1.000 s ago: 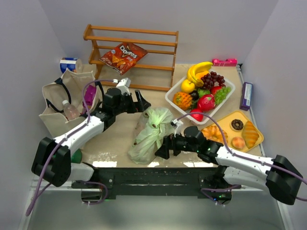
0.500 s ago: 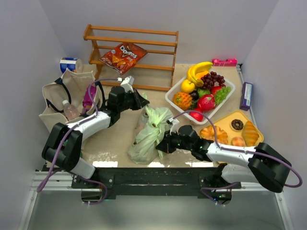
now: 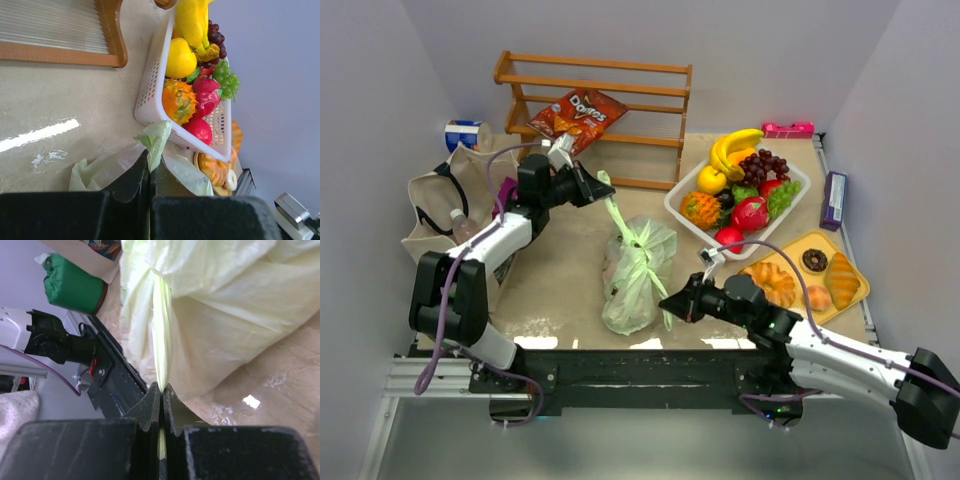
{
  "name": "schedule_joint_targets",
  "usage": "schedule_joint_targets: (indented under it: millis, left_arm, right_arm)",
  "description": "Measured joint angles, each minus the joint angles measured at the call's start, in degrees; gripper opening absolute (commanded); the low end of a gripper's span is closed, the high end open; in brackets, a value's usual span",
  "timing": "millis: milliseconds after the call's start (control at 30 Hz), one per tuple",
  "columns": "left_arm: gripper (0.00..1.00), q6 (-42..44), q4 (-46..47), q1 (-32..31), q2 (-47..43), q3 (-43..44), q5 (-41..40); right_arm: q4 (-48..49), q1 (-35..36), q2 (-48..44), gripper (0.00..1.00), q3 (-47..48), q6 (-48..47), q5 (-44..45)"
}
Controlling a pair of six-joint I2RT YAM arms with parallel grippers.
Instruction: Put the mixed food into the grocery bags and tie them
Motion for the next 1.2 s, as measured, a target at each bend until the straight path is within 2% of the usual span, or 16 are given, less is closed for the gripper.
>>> schedule_joint_targets:
  millis: [200,333,467,500,533,567,633,667,700,733,767,800,833,900,1033,1200]
  left_arm:
    - [0.00,1.73,-5.16,0.96,5.64,5.18,6.27]
    - [0.00,3.34,-6.16,0.96,7.85,5.07,7.32]
    - [0.00,6.12,-6.05,-0.13,7.76,4.57,5.40]
    - [0.03,6.99,-6.08,-0.87,7.69,4.55,4.22]
    - [0.11,7.93,-6.21,-1.66,7.50,4.55,2.99]
    - [0.26,8.57,-6.47,-2.34,7.28,4.55,2.05]
    - [0.43,10.58,-7.06,-3.76,6.16,4.24,-0.83]
    - [0.58,11.39,-7.04,-4.04,5.27,4.02,-2.80]
    - [0.64,12.24,-7.28,-3.93,4.11,3.91,-4.61]
    - [0.70,12.94,-7.58,-3.76,2.95,3.89,-6.14]
    - [0.84,13.60,-8.26,-3.43,1.36,3.89,-7.93]
    - [0.88,14.21,-9.01,-3.13,-0.63,3.89,-9.64]
    - [0.91,15.10,-9.73,-2.95,-2.34,3.89,-11.06]
    - [0.92,16.15,-13.51,-3.06,-6.73,3.85,-14.80]
    - [0.93,17.27,-19.87,-7.65,-16.22,2.71,-21.22]
    - [0.94,14.49,-23.98,-22.97,-23.67,-3.52,-25.68]
  right_arm:
    - [-4.92,0.00,-5.55,0.00,-3.32,2.49,1.31]
    - [-6.97,0.04,-5.42,0.00,-3.54,2.71,1.22]
    - [-5.09,0.09,-1.38,0.00,-3.39,2.78,0.46]
    - [-4.13,0.22,0.50,0.00,-3.37,2.95,0.02]
    - [-2.93,0.39,2.40,0.00,-3.30,3.08,-0.61]
    - [-1.95,0.59,4.09,0.00,-3.26,3.15,-1.05]
    - [-0.20,1.14,8.72,0.15,-2.71,3.17,-2.47]
    - [-0.42,1.49,10.32,0.21,-2.45,3.04,-3.65]
    - [-1.22,1.95,11.54,0.37,-1.99,2.82,-4.55]
    - [-2.69,2.25,12.11,0.46,-1.40,2.34,-5.38]
    - [-4.63,2.51,12.35,0.56,-0.52,1.64,-5.75]
    - [-7.02,2.73,12.04,0.73,0.72,0.85,-5.90]
    - [-9.31,2.84,11.23,0.78,2.12,-0.09,-5.90]
    - [-13.92,2.95,8.90,0.85,5.25,-1.90,-4.92]
    - [-22.08,2.95,3.87,0.92,12.41,-4.28,-0.70]
    - [-31.32,2.95,2.60,0.98,19.82,-5.70,7.17]
